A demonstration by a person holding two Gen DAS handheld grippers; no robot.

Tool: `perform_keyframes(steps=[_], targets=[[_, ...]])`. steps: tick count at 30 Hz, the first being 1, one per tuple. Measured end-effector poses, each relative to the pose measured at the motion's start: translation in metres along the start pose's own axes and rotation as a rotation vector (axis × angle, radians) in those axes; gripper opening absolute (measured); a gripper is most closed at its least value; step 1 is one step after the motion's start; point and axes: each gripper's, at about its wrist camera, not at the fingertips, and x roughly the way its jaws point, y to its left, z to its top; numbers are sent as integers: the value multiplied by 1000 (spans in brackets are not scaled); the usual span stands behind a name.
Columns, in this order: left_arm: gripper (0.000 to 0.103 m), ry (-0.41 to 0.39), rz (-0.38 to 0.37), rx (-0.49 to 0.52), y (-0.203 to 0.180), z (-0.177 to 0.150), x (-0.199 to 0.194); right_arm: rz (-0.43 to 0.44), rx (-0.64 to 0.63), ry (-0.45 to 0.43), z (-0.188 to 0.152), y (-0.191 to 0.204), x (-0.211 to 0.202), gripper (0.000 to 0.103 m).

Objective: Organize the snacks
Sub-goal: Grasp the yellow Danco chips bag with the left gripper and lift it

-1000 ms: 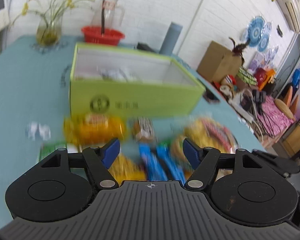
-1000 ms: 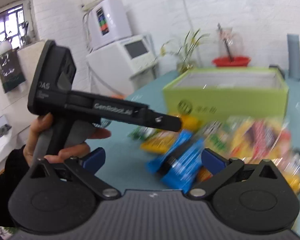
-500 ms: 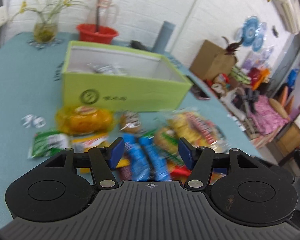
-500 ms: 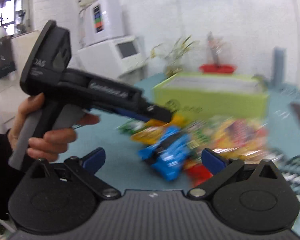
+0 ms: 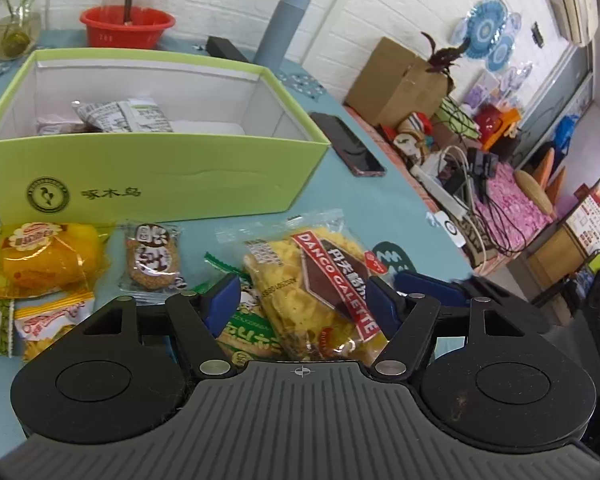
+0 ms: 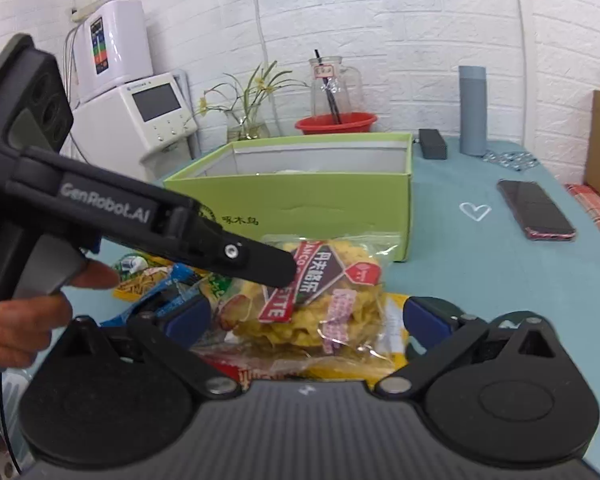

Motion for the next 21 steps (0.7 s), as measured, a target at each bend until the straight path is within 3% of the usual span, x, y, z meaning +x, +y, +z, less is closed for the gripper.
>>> perform_keyframes(steps=[2,4,8,13,17,19,21], targets=[[37,29,-19,1,-3,-2,7,19,-22,-4,-3,9,0,102],[34,17,-1,15,-7,-7,8,-15,-73,-12,-5,19,-2,101],[14,-19,9,16,-11,-12,-7,-19,-45,-23,-11,20,-13,99],[20,-8,18,9,-10,-18,-10,-7,-11,-21,-13,22,-11,100],[36,-27,38,22,-10,-24,-14,-45,-14,-36,-15,20,-15,102],[35,-27,28,18,-9,-25,-13,-40,8,-37,-15,18,-16,102],[27,-4,-6,10,-10,-25,-7,-24,1,-24,-15,20,-12,100]])
